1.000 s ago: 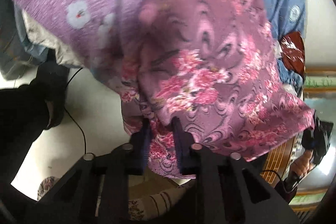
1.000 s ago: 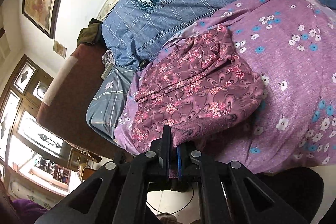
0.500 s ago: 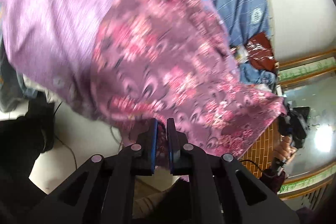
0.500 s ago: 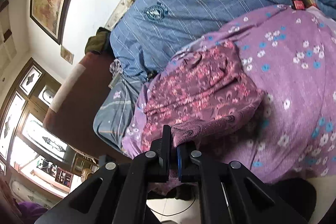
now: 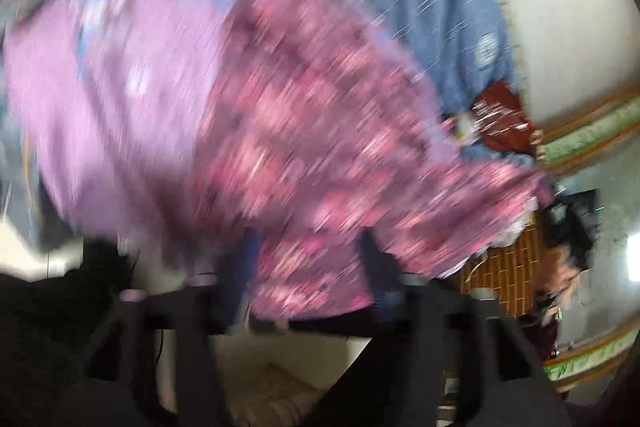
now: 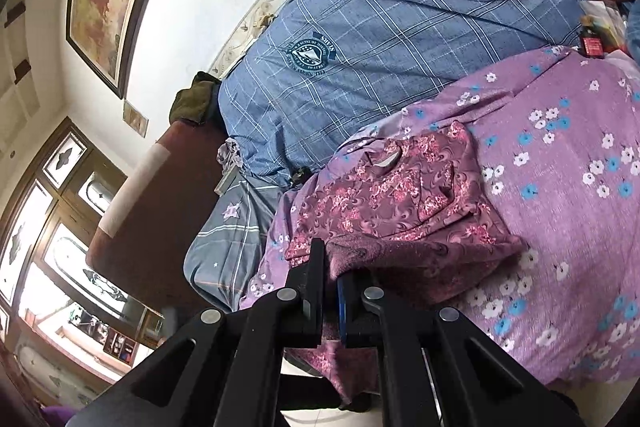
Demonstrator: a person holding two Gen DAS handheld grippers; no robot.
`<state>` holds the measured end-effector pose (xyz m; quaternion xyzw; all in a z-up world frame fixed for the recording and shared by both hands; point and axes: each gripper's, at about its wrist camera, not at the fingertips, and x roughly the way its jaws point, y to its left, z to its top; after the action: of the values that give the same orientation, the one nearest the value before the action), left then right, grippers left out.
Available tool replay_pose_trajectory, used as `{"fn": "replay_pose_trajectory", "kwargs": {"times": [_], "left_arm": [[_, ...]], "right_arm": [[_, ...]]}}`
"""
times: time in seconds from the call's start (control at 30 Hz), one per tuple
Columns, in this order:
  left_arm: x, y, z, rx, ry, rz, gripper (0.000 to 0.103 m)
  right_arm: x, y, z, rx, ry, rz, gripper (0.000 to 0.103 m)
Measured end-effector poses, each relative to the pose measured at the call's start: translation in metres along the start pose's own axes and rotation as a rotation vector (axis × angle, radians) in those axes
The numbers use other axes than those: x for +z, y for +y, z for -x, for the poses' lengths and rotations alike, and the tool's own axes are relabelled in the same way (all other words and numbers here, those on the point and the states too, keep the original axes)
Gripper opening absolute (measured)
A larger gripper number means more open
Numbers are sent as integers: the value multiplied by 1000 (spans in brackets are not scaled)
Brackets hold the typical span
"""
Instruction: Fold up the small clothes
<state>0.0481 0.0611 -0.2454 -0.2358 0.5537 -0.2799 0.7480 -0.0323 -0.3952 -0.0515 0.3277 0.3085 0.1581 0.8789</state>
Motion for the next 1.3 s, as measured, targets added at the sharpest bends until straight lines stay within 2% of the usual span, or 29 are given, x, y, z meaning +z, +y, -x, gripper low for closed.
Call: {"fn": "replay_pose_trajectory", "kwargs": {"times": [0.07, 0.17, 0.23, 0.3, 0.33, 0.4, 0.43, 0.53, 0.63, 0.67, 0.73, 0.77, 0.8, 0.87, 0.9, 1.07, 1.17, 1.23, 1.3], "left_arm": [[-25, 22, -35, 44, 98, 87, 61], [-45, 41, -70, 90, 126, 155, 61], [-55, 55, -87, 96, 135, 211, 66], [-61, 65, -97, 101, 132, 246, 67], [-63, 67, -100, 87, 113, 254, 67], [-67, 69, -106, 60, 83, 240, 76], [-67, 69, -109, 48, 78, 235, 78], [-67, 66, -123, 9, 65, 238, 78], [-68, 59, -136, -23, 70, 195, 78], [-69, 58, -137, -43, 75, 186, 77], [-71, 53, -137, -73, 71, 160, 67], [-70, 49, -134, -80, 63, 132, 52], [-70, 44, -132, -82, 58, 101, 31], [-72, 39, -127, -87, 59, 60, 14], [-74, 38, -123, -97, 58, 54, 10], [-70, 22, -86, -200, 55, 32, 7], [-61, 5, -60, -230, 70, -29, 7], [-52, -6, -40, -224, 79, -76, 7], [-40, -12, -30, -185, 112, -109, 7]], "right_arm": [[3, -3, -4, -12, 1, -4, 4], [4, -7, -8, -18, 12, -4, 4], [4, -8, -10, -14, 18, -4, 5], [2, -8, -10, -11, 22, 6, 5], [1, -8, -10, -6, 24, 8, 5], [-1, -10, -9, -6, 25, 11, 5], [-2, -12, -10, -9, 27, 6, 5], [-4, -18, -11, -13, 30, -11, 5], [-5, -21, -11, -13, 31, -17, 5], [-6, -21, -10, -15, 31, -15, 5], [-6, -21, -10, -15, 32, -14, 5], [-6, -21, -10, -17, 31, -12, 5], [-7, -20, -10, -20, 30, -9, 5], [-7, -19, -9, -23, 29, -5, 5], [-8, -18, -8, -26, 28, -1, 5], [-6, -8, 0, -46, 28, 24, 5], [0, 2, 7, -51, 21, 51, 5], [4, 10, 9, -53, 19, 76, 5], [7, 18, 8, -53, 23, 96, 5]]}}
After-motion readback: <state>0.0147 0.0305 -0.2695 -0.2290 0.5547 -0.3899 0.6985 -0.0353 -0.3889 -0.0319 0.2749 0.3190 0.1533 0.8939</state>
